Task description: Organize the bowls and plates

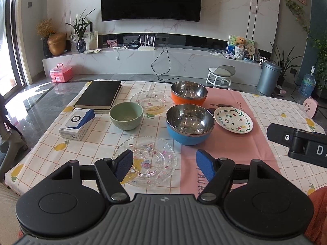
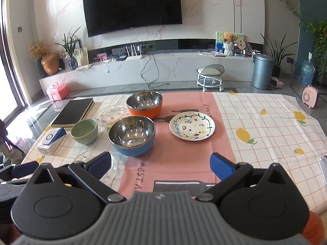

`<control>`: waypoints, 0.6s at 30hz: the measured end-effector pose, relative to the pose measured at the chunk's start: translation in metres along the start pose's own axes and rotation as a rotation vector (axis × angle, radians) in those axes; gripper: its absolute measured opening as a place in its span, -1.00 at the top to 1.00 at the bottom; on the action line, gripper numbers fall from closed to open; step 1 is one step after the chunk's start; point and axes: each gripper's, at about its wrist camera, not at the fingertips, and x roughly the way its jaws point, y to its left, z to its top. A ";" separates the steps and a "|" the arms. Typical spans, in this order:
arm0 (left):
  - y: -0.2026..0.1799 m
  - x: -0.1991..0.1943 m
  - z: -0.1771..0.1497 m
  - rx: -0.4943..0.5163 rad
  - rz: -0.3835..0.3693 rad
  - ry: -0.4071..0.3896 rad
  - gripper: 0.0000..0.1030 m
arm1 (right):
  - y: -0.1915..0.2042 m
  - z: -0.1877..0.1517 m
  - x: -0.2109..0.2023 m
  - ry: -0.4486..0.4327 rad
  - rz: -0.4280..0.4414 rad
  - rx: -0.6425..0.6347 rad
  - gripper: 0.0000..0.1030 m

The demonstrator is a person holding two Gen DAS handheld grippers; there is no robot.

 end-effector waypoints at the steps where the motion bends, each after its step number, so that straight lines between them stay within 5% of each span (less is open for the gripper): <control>1: 0.002 0.001 0.001 -0.007 -0.004 0.005 -0.58 | -0.003 -0.002 -0.001 -0.024 0.010 0.015 -0.95; 11: 0.026 0.023 0.029 -0.067 -0.048 0.004 -0.38 | -0.014 -0.004 0.039 0.046 0.023 0.103 -0.95; 15: 0.048 0.055 0.040 -0.120 -0.056 0.125 0.20 | -0.008 -0.003 0.063 0.097 0.069 0.124 -0.64; 18: 0.067 0.076 0.045 -0.132 -0.044 0.182 0.38 | 0.002 -0.007 0.082 0.129 0.114 0.119 -0.40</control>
